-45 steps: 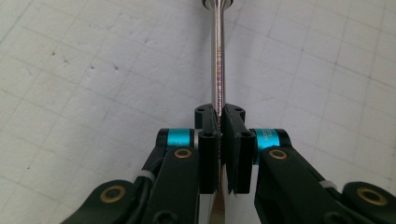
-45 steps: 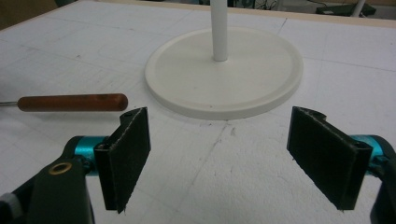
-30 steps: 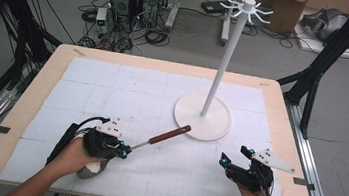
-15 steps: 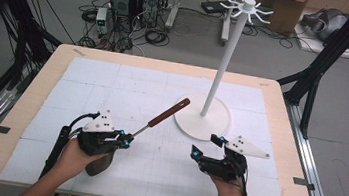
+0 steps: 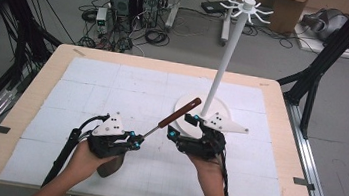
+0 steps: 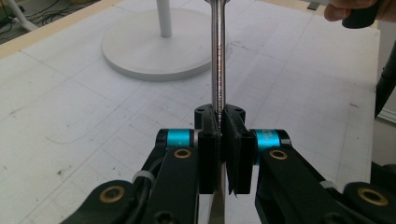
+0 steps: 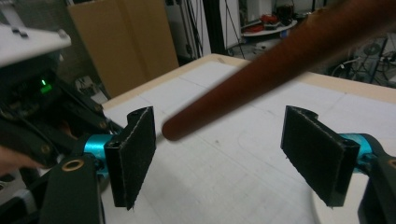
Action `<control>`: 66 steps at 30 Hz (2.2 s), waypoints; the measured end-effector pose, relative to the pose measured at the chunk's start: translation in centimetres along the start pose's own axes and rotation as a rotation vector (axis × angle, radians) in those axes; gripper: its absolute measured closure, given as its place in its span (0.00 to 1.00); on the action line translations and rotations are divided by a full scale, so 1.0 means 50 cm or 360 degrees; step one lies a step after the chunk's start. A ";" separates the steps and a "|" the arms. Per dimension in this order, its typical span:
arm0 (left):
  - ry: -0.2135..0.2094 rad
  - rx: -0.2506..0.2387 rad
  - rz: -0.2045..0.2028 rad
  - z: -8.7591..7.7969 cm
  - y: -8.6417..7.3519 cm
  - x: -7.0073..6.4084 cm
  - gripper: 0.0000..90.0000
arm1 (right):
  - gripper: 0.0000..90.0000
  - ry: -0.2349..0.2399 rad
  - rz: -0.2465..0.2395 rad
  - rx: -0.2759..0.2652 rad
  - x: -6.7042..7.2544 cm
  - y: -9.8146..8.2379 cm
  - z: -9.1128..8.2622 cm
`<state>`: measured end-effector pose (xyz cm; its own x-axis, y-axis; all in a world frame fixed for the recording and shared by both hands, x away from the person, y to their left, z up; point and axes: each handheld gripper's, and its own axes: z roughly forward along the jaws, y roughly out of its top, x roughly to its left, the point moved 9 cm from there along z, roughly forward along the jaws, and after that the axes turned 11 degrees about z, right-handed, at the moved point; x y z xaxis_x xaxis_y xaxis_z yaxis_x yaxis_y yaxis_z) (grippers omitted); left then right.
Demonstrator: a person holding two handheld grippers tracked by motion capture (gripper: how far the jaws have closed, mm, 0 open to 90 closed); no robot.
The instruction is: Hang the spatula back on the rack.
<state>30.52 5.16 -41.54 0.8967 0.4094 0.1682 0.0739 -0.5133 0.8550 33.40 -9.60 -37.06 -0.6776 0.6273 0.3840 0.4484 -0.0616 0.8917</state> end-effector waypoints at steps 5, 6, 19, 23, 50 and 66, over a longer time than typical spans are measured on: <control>0.0006 -0.0003 -0.0010 0.006 0.004 -0.003 0.93 | 0.28 0.0024 0.0030 -0.0064 0.013 0.023 0.008; 0.0013 -0.0005 -0.0005 0.008 0.004 -0.003 0.93 | 0.28 0.0025 0.0040 -0.0074 0.015 0.027 0.009; 0.0077 -0.0040 0.0037 -0.002 0.015 -0.003 0.93 | 0.67 0.0054 0.0188 -0.0198 0.032 0.068 0.016; 0.0096 -0.0051 0.0040 -0.004 0.019 0.000 0.93 | 0.68 0.0039 0.0199 -0.0227 0.033 0.076 0.017; 0.0009 -0.0354 -0.0075 -0.036 0.068 -0.009 0.92 | 0.82 0.0493 0.0072 -0.0206 0.147 0.157 0.016; -0.0263 -0.0537 -0.0143 -0.045 0.089 -0.025 0.70 | 0.82 0.0753 -0.0037 -0.0089 0.160 0.168 0.003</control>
<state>28.77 4.06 -36.86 0.9535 0.3002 0.0277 0.0322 -0.1928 0.9807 31.84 -4.96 -26.52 -0.8839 0.2076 0.4191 0.4067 -0.1012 0.9079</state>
